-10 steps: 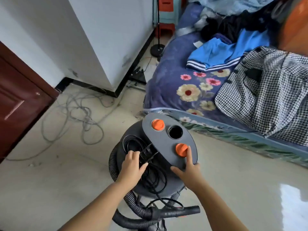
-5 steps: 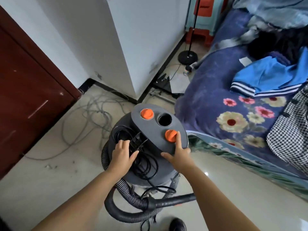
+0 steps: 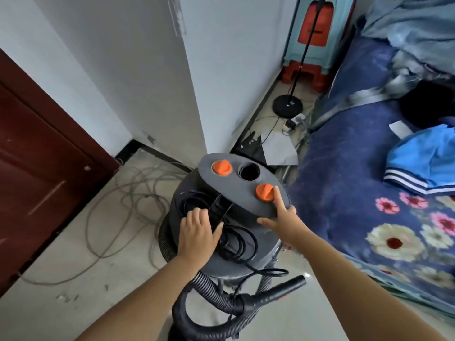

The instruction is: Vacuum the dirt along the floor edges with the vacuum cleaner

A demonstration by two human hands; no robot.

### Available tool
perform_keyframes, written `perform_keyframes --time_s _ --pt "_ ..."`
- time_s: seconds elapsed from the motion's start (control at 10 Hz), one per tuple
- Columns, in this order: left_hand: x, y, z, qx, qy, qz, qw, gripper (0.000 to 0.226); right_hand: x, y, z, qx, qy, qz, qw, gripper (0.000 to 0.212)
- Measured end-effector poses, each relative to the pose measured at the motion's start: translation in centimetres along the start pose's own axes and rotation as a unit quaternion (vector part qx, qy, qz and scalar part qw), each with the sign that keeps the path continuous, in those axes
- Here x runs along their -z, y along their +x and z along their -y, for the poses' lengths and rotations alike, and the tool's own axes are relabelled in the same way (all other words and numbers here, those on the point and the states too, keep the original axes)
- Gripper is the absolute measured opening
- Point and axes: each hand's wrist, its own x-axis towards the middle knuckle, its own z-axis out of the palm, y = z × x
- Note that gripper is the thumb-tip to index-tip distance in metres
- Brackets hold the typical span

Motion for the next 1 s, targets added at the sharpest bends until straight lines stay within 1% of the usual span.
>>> perform_keyframes --time_s 0.2,0.4,0.5,0.7,0.8,0.9,1.0 --pt "-1.5 8.7 -1.7 -0.001 -0.054 -0.037 0.998 0.046 3.8 5.5 1.7 -0.023 -0.039 -0.066 0.997 0.090" --pt "-2.4 16.2 -5.5 0.010 -0.086 -0.033 0.996 0.044 10.3 11.3 1.9 -0.026 -0.065 -0.067 0.995 0.088" --pt "-2.8 18.7 -7.0 0.029 -0.076 -0.047 0.996 0.044 12.9 13.7 2.2 -0.016 -0.067 -0.055 0.996 0.090" --pt "-3.6 19.8 -7.7 0.038 -0.065 -0.050 0.996 0.044 14.7 15.2 2.4 -0.003 -0.074 -0.024 0.997 0.093" --pt "-3.5 19.1 -7.5 0.032 -0.062 -0.041 0.997 0.045 13.8 13.8 2.7 0.004 -0.082 -0.038 0.996 0.089" --pt "-2.3 20.3 -7.0 0.041 -0.087 0.075 0.993 0.057 14.4 11.2 5.4 -0.011 -0.058 -0.071 0.996 0.086" --pt "-0.1 18.4 -4.5 0.040 -0.112 0.136 0.984 0.068 18.0 6.0 8.9 0.100 -0.009 -0.169 0.980 0.071"
